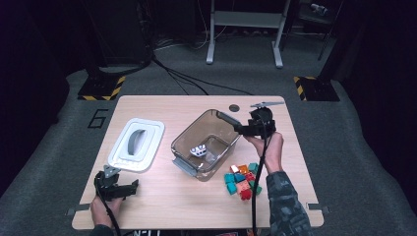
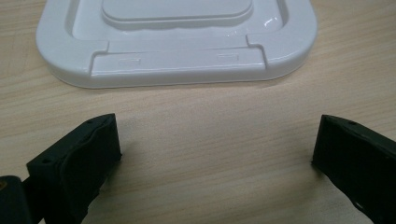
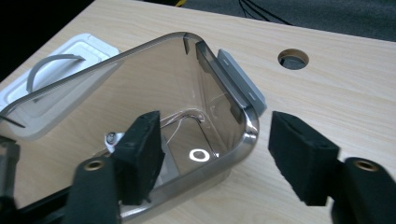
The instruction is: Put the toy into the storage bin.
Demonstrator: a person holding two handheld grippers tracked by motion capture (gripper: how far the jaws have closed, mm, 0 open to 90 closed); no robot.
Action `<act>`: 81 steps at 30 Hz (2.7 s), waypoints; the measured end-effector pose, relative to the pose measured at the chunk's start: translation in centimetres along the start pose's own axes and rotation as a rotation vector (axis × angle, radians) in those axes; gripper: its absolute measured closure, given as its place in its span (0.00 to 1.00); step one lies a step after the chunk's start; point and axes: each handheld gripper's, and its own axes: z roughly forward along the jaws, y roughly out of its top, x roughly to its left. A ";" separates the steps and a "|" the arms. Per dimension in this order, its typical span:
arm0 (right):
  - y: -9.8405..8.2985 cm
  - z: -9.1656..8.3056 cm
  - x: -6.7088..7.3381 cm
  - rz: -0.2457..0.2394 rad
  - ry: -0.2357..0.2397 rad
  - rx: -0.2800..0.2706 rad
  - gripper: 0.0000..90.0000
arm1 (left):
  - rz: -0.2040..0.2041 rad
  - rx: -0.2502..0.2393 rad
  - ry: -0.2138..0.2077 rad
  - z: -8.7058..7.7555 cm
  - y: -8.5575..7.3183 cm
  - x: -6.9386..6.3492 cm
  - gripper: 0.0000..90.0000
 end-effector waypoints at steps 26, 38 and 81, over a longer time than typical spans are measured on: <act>-15.0 -1.8 -1.0 0.006 0.008 0.156 0.09 | -0.004 -0.002 0.003 0.1 0.0 0.0 0.01; -17.9 -1.8 -0.8 0.001 -0.008 0.213 0.55 | -0.008 -0.006 0.003 0.1 0.0 0.0 0.01; -12.0 -3.7 -2.8 0.007 -0.051 0.092 0.74 | -0.008 -0.006 0.003 0.1 0.0 -0.1 0.01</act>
